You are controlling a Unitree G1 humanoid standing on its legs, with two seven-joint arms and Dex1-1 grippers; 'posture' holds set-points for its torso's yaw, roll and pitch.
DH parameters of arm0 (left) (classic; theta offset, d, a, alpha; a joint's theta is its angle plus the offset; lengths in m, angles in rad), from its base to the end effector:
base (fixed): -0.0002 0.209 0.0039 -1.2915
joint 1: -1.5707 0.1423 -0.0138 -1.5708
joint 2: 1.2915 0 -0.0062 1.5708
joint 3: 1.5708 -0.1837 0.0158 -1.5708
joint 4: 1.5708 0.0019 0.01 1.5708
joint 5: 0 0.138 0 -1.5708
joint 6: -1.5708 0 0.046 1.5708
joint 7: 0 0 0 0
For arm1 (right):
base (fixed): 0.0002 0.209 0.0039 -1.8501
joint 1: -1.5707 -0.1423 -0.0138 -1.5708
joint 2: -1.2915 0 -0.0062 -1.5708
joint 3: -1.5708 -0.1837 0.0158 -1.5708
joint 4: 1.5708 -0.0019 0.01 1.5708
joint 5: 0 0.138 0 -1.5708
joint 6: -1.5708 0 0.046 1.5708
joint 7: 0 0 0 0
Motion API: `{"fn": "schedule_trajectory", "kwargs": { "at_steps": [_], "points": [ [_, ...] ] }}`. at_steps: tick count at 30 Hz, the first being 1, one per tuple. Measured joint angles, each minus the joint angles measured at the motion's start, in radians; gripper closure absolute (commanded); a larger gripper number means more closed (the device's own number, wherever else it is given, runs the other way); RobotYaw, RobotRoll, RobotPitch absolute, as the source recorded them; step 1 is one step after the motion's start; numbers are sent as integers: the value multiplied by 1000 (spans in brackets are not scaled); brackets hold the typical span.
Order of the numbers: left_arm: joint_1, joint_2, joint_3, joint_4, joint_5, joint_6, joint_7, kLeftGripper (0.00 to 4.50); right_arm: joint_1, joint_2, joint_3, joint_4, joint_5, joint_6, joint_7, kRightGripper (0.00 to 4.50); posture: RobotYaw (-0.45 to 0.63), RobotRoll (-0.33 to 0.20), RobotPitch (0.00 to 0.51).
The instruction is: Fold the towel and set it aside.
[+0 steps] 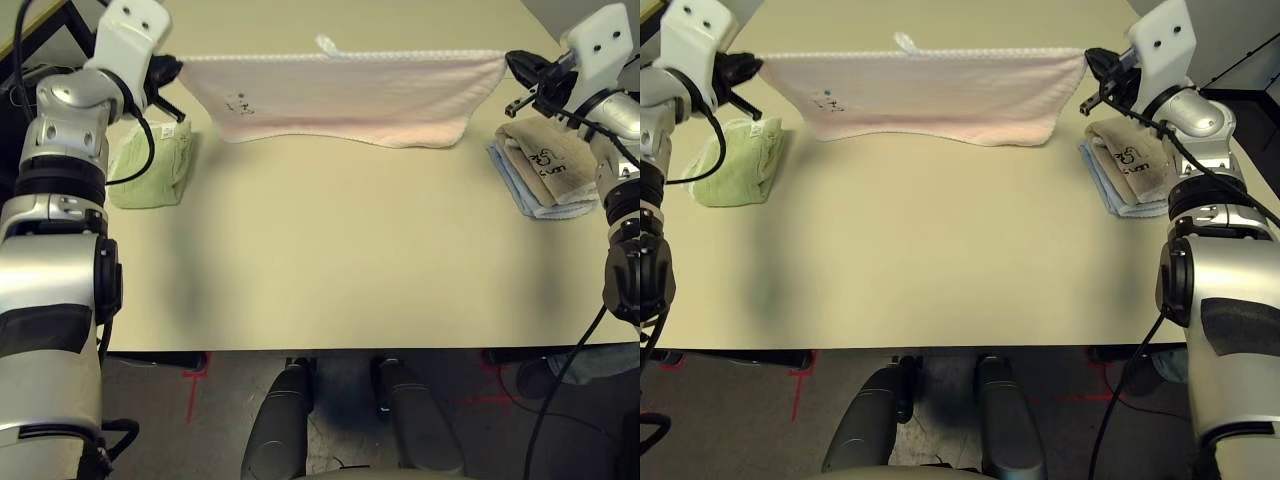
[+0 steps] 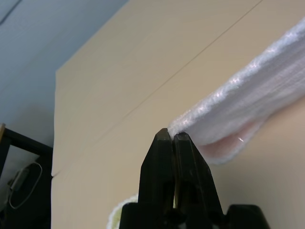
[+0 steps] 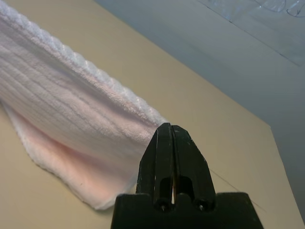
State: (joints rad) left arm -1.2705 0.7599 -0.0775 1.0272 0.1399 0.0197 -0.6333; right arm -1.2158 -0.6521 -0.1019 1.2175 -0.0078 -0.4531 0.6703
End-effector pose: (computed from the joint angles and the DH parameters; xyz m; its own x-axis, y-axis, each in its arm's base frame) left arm 0.3408 0.2906 0.2944 0.9804 -0.1881 -0.0578 0.1802 0.7402 0.6477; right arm 0.3456 -0.2832 0.2547 0.8836 0.4067 0.2323 -0.2219 0.8003 -0.5570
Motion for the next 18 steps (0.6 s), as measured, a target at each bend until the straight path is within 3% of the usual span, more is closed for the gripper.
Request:
{"fn": "schedule_trajectory", "kwargs": {
  "at_steps": [18],
  "points": [
    [-224, -10, -7, 185, 44, -57, 129, 4461, -173, -2, 10, 44, -43, 52, -63, 4500, 57, 0, 347]
  ]
}}
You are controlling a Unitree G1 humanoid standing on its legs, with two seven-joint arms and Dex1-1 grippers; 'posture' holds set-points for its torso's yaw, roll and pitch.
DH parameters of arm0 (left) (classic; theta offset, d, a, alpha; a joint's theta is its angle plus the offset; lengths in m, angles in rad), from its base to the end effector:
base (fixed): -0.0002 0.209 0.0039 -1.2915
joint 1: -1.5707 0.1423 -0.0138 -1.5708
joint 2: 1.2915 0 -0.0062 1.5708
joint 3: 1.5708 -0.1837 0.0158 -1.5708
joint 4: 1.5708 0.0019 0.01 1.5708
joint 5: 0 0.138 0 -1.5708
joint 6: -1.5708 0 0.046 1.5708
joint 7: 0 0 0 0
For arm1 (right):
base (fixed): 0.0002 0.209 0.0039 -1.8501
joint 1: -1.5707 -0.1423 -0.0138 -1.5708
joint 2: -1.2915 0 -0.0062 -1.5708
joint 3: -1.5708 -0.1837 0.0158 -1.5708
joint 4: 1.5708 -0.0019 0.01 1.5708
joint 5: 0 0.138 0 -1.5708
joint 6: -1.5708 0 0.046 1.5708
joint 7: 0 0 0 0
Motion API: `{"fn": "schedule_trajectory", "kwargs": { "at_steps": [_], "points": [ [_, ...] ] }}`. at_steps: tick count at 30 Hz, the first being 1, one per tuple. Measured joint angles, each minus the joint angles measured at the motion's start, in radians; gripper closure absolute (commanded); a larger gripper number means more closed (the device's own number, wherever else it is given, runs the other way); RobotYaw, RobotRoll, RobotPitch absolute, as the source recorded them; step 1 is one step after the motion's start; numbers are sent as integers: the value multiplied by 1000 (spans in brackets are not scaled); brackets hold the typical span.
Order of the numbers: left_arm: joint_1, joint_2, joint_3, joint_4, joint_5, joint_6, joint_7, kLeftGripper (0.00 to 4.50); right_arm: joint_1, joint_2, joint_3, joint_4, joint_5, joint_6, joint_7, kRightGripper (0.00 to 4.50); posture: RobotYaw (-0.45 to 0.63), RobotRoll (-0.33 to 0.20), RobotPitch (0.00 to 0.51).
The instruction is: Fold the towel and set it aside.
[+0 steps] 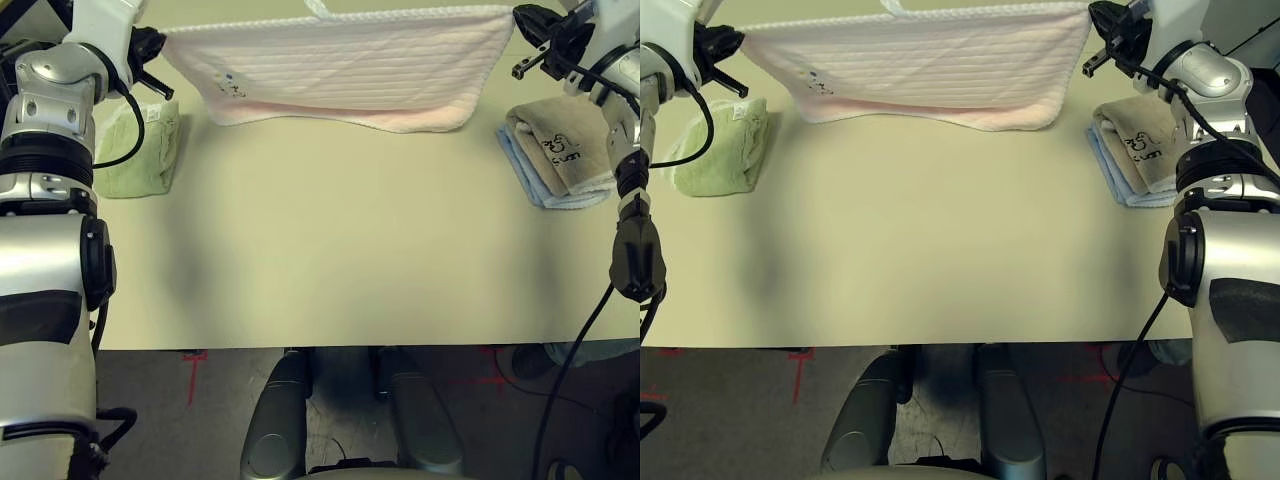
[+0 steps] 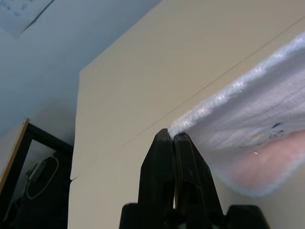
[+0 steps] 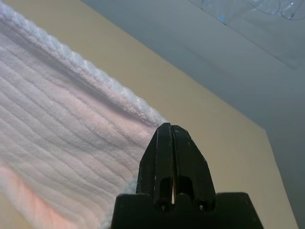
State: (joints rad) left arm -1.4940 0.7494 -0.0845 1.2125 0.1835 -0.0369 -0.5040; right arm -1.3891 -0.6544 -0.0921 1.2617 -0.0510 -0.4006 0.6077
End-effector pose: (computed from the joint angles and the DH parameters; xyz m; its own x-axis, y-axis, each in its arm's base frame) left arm 0.3416 0.2816 0.3382 0.9883 -0.1014 0.1136 0.0046 0.7656 0.6433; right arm 0.3495 -0.2696 0.3025 0.8727 0.3708 0.3177 -0.1419 0.8152 -0.5616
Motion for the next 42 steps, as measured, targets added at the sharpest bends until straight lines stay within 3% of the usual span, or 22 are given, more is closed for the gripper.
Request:
{"fn": "schedule_trajectory", "kwargs": {
  "at_steps": [14, 20, 22, 25, 29, 32, 35, 42],
  "points": [
    [-154, 9, 15, 55, 16, -68, 125, 4461, -138, -9, -4, 8, -13, -42, -95, 4500, 60, 0, 338],
    [-176, 37, 37, 46, 8, -111, 95, 4461, -127, -22, -37, -4, 21, -107, -61, 4500, 53, 0, 343],
    [-119, 63, 49, 2, -17, -109, 1, 4461, -81, -30, -58, -26, 62, -109, 18, 4500, 52, 0, 345],
    [90, 116, 73, -148, -90, -24, -240, 4461, 69, -39, -82, -87, 140, -63, 234, 4500, 55, 0, 349],
    [360, 158, 80, -385, -163, 183, -431, 4461, 229, -41, -76, -167, 201, 64, 471, 4500, 49, 0, 352],
    [596, 260, 107, -674, -258, 409, -584, 4461, 370, -70, -61, -310, 239, 170, 637, 4500, 44, 0, 351],
    [763, 358, 130, -879, -338, 580, -688, 4461, 455, -86, -44, -412, 260, 254, 713, 4500, 47, 0, 348],
    [864, 420, 163, -973, -394, 650, -737, 4461, 499, -111, -39, -530, 275, 327, 755, 4500, 53, 0, 345]
  ]
}}
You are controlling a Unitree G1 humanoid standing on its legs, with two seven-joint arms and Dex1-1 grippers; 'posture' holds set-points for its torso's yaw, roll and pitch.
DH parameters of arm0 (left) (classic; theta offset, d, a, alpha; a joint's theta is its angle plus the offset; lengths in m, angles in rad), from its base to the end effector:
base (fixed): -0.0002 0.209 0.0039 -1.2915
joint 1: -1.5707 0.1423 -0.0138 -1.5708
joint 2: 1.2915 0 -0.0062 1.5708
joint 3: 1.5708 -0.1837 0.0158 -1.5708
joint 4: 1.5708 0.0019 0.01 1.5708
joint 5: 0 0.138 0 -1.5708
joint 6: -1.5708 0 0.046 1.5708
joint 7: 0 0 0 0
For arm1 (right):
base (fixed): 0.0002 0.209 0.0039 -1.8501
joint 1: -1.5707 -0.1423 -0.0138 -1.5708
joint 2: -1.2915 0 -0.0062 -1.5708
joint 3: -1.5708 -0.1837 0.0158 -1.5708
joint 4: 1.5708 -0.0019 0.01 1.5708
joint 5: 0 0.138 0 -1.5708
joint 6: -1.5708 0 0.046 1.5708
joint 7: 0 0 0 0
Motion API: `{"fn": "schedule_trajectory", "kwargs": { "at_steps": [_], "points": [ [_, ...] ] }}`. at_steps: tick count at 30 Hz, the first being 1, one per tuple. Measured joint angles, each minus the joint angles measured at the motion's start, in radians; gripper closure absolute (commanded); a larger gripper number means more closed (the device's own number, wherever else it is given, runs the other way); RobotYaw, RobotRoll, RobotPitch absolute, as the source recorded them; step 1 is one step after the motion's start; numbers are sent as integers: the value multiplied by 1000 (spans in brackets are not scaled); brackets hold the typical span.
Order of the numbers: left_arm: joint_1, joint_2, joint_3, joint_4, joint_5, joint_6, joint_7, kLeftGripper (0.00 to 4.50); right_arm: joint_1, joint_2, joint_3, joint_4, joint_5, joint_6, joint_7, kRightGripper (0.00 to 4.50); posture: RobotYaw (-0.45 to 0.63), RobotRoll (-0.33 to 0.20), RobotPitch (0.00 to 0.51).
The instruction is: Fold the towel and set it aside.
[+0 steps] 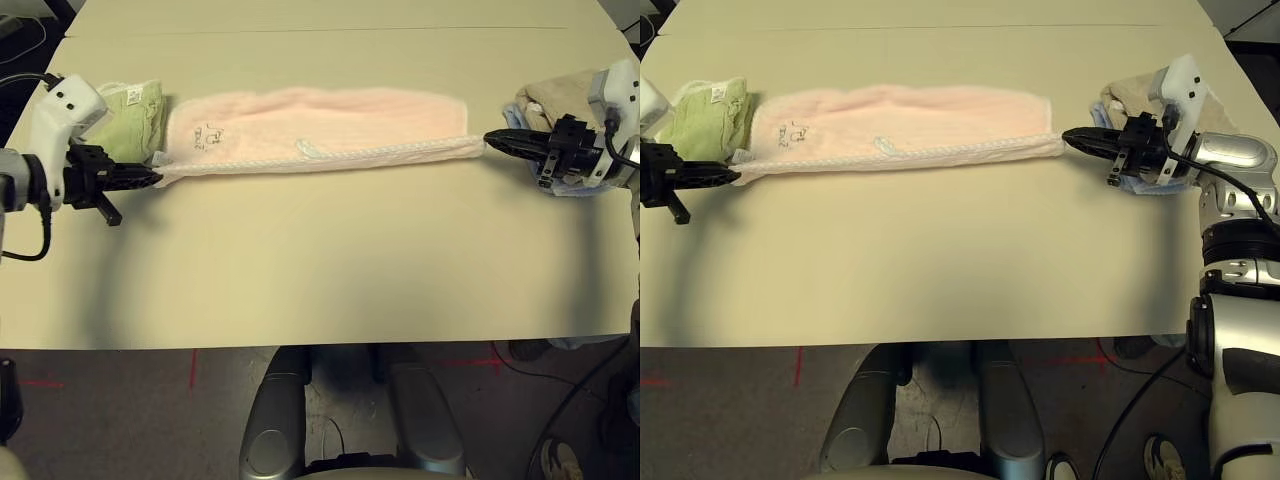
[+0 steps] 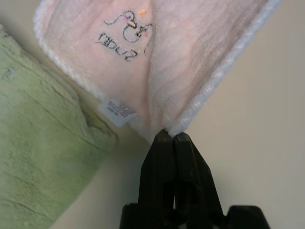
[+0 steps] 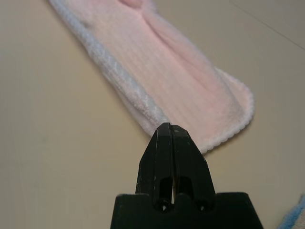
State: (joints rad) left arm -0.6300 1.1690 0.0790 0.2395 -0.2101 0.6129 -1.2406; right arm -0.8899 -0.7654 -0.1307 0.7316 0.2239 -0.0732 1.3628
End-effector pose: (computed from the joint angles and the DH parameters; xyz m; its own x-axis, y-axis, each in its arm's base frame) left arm 0.2445 0.3490 0.2795 0.7201 -0.4182 -0.5536 0.6474 0.6920 0.3193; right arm 0.3107 -0.3171 0.2376 0.5737 0.8070 -0.1401 -0.7678 0.4703 -0.4351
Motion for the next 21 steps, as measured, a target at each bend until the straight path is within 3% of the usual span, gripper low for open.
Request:
{"fn": "schedule_trajectory", "kwargs": {
  "at_steps": [14, 21],
  "points": [
    [33, 0, -24, -4, -16, -29, -77, 4461, 207, -109, 48, -287, 50, 291, 150, 4500, 35, 0, 337],
    [68, 73, -57, -74, -55, 36, -204, 4461, 221, -154, 73, -331, 64, 363, 188, 4500, 43, 0, 334]
  ]
}}
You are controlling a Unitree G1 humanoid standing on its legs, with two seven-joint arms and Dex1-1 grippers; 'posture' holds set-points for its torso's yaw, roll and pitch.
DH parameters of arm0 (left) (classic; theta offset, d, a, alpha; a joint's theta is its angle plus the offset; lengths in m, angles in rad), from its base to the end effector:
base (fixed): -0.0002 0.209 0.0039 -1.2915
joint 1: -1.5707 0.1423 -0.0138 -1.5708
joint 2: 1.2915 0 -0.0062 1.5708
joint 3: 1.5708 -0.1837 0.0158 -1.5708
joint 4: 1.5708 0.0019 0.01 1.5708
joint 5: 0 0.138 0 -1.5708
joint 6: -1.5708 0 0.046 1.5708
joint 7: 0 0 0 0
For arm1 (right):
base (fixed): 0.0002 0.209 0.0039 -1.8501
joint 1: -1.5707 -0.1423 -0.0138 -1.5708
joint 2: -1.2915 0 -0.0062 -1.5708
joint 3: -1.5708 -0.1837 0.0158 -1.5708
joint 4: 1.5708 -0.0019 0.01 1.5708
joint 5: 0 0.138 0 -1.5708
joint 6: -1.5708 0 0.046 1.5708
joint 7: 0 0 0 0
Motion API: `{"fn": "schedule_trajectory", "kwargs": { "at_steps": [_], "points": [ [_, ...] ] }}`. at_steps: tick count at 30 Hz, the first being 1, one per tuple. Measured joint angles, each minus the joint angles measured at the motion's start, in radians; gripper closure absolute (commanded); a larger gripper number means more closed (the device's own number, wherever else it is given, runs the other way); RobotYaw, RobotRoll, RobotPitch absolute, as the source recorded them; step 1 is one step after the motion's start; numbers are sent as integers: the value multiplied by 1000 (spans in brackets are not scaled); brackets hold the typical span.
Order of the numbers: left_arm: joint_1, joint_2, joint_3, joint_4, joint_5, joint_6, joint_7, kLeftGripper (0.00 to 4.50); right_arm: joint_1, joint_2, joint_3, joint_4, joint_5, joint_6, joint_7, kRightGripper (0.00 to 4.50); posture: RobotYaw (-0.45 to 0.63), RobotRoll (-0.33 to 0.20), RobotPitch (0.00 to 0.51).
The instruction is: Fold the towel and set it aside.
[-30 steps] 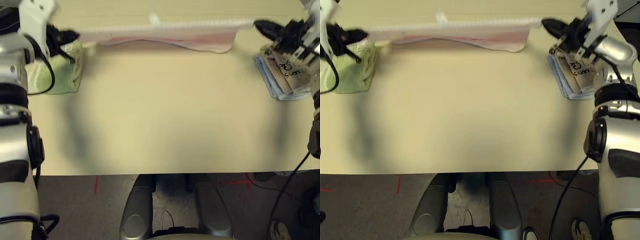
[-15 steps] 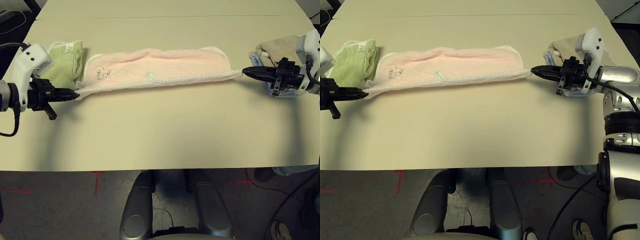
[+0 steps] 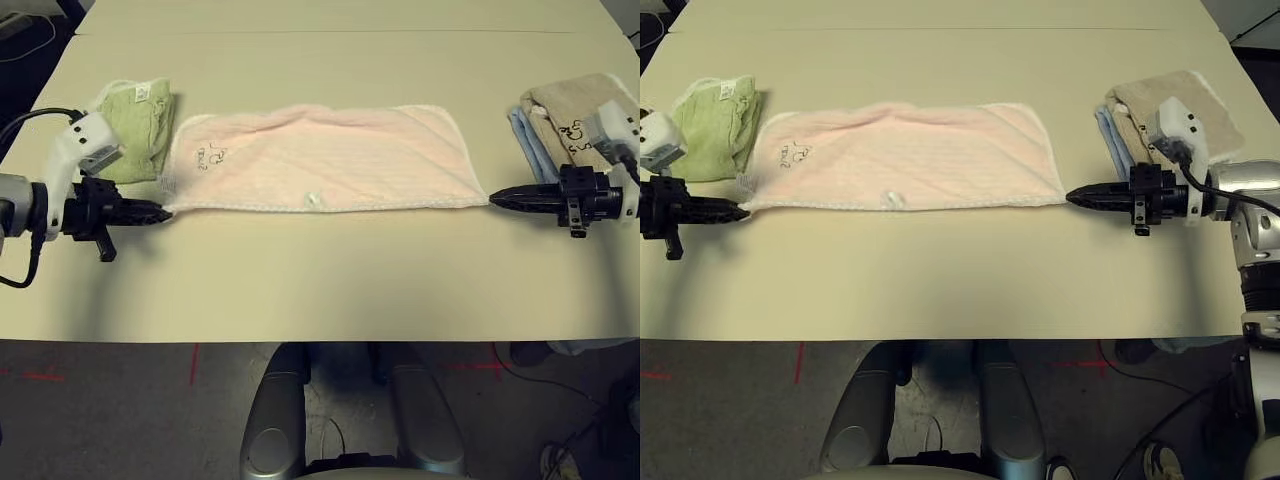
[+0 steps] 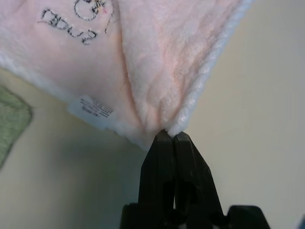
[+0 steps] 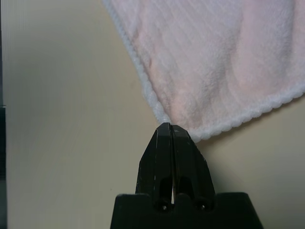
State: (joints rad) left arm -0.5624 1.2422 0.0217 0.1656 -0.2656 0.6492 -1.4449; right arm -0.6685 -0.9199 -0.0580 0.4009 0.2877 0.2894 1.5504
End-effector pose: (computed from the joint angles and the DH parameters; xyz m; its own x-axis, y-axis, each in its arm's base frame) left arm 0.2390 0.3444 0.2750 0.5025 -0.5256 -0.6864 0.8076 0.5689 0.1556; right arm 0.2810 -0.3253 0.2302 0.3716 0.8272 -0.4215 -0.9284 0.3289 -0.1731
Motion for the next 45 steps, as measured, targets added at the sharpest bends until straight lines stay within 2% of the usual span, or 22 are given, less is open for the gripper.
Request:
{"fn": "schedule_trajectory", "kwargs": {
  "at_steps": [6, 13, 18, 20, 25, 33, 39, 45],
  "points": [
    [1, 34, -43, 7, 17, -42, -57, 4461, 18, -84, 71, -31, 14, 46, 51, 4500, 44, 0, 331],
    [-9, 49, -97, 88, 74, -188, -109, 4461, 57, -194, 164, -113, 120, 103, 62, 4500, 39, 0, 327],
    [-34, 51, -122, 111, 89, -228, -156, 4461, 68, -264, 213, -126, 184, 106, 62, 4500, 41, 0, 323],
    [-38, 73, -146, 110, 73, -231, -161, 4461, 68, -284, 238, -122, 205, 90, 62, 4500, 44, 0, 322],
    [-40, 140, -195, 93, -7, -240, -163, 4461, 68, -297, 291, -97, 234, 50, 62, 4500, 53, 0, 313],
    [-46, 174, -247, 86, -90, -250, -163, 4461, 77, -342, 360, -83, 267, 13, 62, 4500, 52, 0, 310],
    [-39, 180, -261, 87, -101, -264, -164, 4461, 87, -340, 361, -83, 272, 8, 62, 4500, 55, 0, 309],
    [-68, 168, -272, 130, -70, -285, -164, 4461, 46, -298, 363, -74, 239, 17, 62, 4500, 58, 0, 306]
  ]
}}
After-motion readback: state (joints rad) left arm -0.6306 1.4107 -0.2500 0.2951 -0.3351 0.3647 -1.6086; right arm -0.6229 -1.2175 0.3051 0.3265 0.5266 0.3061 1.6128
